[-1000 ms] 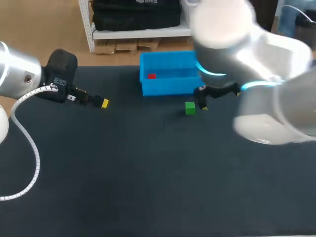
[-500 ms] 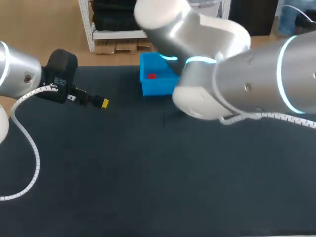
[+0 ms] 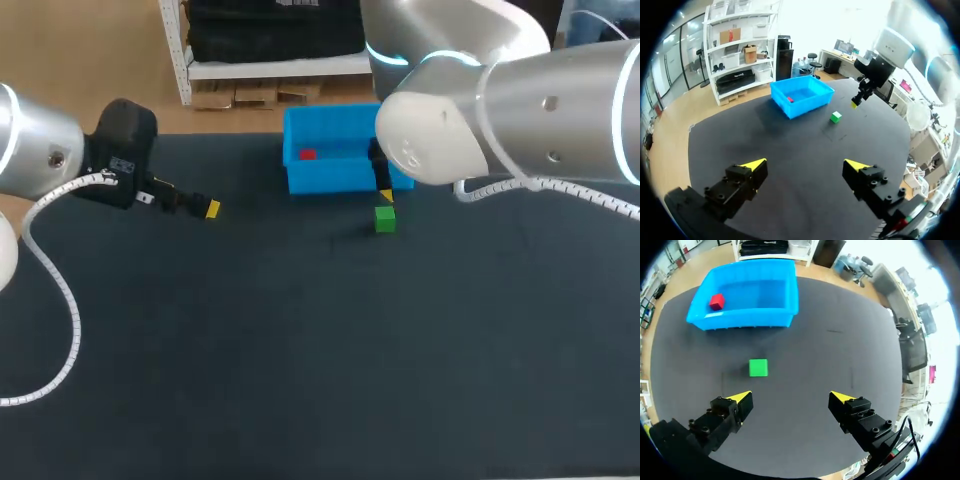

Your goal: Use the left arm to pick the red cube and place it into the blue plastic box first, then use the right arm to grasp the green cube and put it into the same blue plastic box after the first action is fully finished.

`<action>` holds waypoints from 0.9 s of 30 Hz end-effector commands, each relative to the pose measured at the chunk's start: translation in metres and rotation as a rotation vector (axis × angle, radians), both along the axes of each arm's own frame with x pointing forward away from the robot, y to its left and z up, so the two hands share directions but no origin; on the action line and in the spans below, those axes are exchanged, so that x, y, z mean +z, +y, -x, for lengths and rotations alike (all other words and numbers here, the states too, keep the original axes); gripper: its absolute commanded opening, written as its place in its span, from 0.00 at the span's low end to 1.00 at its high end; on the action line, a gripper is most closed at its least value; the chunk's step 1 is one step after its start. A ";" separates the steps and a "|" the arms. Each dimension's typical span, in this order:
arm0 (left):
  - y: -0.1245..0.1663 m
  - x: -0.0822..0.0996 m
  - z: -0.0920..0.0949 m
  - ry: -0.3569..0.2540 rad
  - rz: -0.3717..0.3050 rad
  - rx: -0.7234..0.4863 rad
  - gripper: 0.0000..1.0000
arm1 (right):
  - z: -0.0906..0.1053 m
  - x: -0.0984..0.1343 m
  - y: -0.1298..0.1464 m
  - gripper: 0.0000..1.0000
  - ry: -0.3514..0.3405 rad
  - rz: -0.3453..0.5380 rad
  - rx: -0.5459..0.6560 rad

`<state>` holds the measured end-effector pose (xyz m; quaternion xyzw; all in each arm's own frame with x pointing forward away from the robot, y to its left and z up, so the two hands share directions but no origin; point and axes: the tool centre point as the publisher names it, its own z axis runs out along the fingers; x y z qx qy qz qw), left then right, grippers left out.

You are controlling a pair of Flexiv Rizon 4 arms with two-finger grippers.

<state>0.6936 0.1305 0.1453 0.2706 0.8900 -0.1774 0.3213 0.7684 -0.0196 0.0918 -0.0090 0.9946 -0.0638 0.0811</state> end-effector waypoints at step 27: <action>0.002 -0.001 0.000 -0.003 0.008 -0.007 1.00 | -0.027 -0.067 0.042 1.00 0.007 -0.111 0.072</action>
